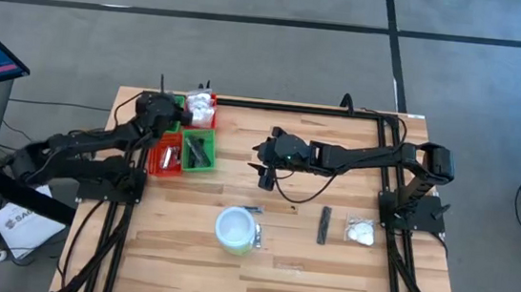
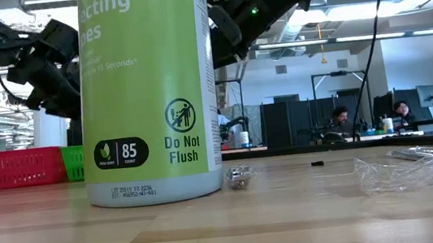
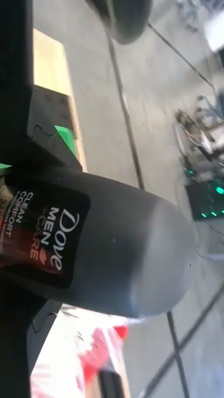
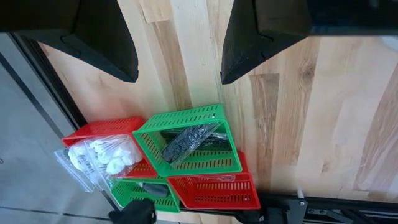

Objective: Pick & Place Travel size toiletries
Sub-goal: Put the gray deodorant into the top green bin

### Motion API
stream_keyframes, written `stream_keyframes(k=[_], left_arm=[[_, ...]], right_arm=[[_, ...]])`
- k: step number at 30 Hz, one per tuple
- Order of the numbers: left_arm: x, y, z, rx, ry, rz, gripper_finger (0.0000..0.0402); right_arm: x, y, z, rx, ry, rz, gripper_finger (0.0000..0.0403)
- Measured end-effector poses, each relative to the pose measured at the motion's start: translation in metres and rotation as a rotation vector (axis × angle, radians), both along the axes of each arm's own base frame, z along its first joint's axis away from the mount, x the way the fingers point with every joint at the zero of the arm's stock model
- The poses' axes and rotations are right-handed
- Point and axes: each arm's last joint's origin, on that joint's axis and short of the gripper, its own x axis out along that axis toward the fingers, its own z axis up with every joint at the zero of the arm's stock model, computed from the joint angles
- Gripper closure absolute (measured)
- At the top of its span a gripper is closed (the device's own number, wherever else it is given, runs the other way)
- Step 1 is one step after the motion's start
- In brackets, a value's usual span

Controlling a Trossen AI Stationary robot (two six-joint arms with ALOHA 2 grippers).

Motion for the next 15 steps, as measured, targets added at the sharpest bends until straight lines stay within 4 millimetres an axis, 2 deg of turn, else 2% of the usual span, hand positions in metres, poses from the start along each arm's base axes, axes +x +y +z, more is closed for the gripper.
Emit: stream_keyframes(k=[4,10,15], left_arm=[[0.002,0.002,-0.009,-0.023,0.039,0.049,0.0199],[0.002,0.005,-0.016,-0.022,0.066,0.114,0.0182],[0.003,0.006,-0.022,-0.041,0.082,0.120,0.0193]], right_arm=[[0.000,0.000,0.000,0.000,0.000,0.001,0.0182],[0.000,0.000,0.000,0.000,0.000,0.001,0.0182],[0.000,0.000,0.000,-0.002,0.001,0.001,0.0182]])
